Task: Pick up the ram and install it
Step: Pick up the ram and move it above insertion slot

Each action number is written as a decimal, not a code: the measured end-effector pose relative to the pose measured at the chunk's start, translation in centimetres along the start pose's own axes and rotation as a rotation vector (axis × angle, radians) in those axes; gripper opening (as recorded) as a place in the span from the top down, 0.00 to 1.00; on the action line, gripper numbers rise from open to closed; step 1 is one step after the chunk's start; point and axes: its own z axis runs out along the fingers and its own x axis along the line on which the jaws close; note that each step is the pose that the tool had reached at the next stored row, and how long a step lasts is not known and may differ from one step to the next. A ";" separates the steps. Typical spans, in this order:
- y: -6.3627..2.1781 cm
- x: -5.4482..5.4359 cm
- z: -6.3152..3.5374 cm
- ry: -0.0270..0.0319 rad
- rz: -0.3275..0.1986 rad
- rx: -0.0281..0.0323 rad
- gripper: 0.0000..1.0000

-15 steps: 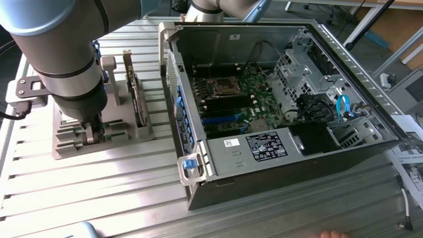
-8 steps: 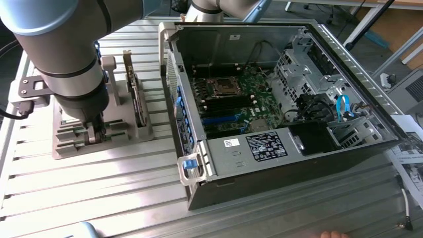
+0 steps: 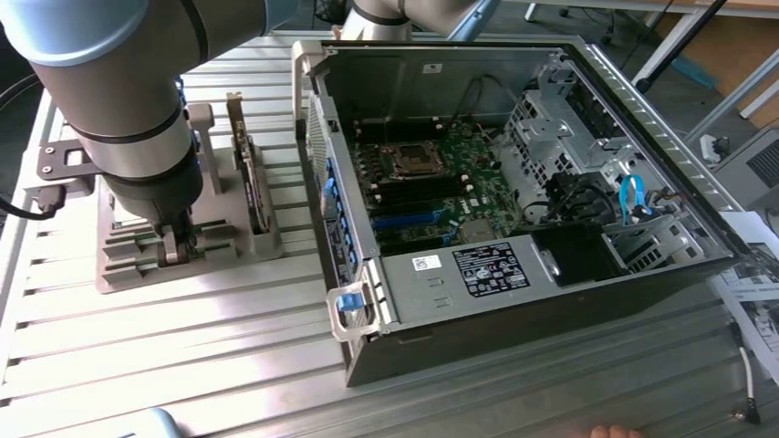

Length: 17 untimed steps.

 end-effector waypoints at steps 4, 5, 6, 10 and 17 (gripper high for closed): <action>-0.01 0.0 0.07 -0.0004 0.000 0.0004 0.76; -0.01 0.0 0.09 -0.0003 0.000 0.0004 0.76; -0.01 0.0 0.09 -0.0003 0.000 0.0003 0.76; -0.01 0.0 0.08 -0.0001 0.000 0.0002 0.76; -0.01 0.0 0.08 -0.0001 0.000 0.0002 0.76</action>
